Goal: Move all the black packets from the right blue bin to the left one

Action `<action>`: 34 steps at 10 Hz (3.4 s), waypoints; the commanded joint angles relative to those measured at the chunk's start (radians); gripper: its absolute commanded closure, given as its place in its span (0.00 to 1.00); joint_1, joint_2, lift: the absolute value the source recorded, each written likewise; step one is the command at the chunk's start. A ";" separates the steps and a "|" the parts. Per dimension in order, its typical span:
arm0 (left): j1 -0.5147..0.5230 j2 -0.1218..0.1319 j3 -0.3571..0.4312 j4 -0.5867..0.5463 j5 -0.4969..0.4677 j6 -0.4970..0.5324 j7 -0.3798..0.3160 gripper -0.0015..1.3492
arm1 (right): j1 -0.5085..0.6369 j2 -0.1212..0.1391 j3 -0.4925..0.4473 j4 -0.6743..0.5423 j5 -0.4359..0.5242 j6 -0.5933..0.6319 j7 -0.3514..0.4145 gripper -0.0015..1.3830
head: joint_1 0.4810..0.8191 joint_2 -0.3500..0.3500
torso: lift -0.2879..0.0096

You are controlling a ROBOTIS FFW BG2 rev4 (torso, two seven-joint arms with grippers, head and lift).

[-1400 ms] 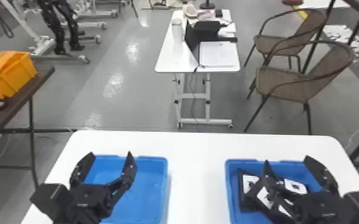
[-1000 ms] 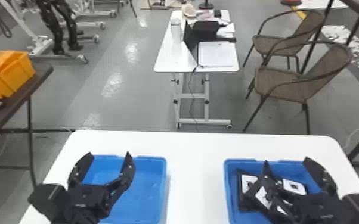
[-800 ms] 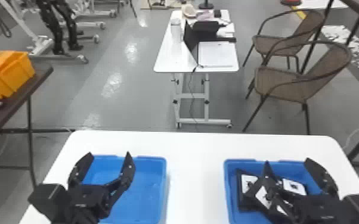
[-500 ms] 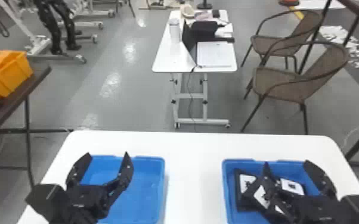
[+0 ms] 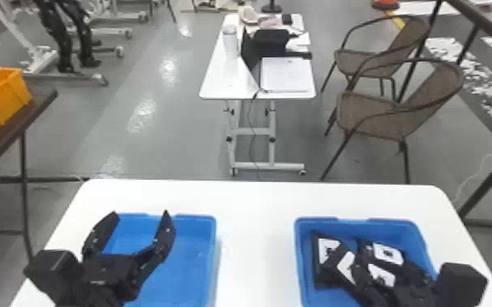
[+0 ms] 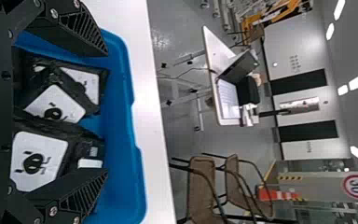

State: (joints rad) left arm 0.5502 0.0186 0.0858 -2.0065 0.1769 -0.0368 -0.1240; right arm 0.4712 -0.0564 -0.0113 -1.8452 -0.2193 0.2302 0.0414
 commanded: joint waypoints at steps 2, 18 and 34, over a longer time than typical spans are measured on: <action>-0.004 0.004 0.000 0.000 0.010 0.023 -0.005 0.07 | -0.066 -0.002 -0.041 0.081 -0.015 0.190 -0.009 0.10 | 0.63 0.54 | 0.97; -0.042 -0.003 0.025 0.000 0.130 0.146 -0.036 0.07 | -0.207 -0.022 -0.082 0.083 -0.161 0.340 0.084 0.90 | 0.63 0.51 | 0.97; -0.342 0.034 0.048 0.005 0.449 0.815 -0.138 0.87 | -0.838 -0.046 0.433 0.601 -0.256 0.325 0.894 0.90 | 0.63 0.90 | 0.97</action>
State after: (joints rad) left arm 0.2204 0.0582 0.1252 -2.0008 0.6001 0.7247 -0.2650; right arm -0.3625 -0.1038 0.4206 -1.2491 -0.4805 0.5622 0.9356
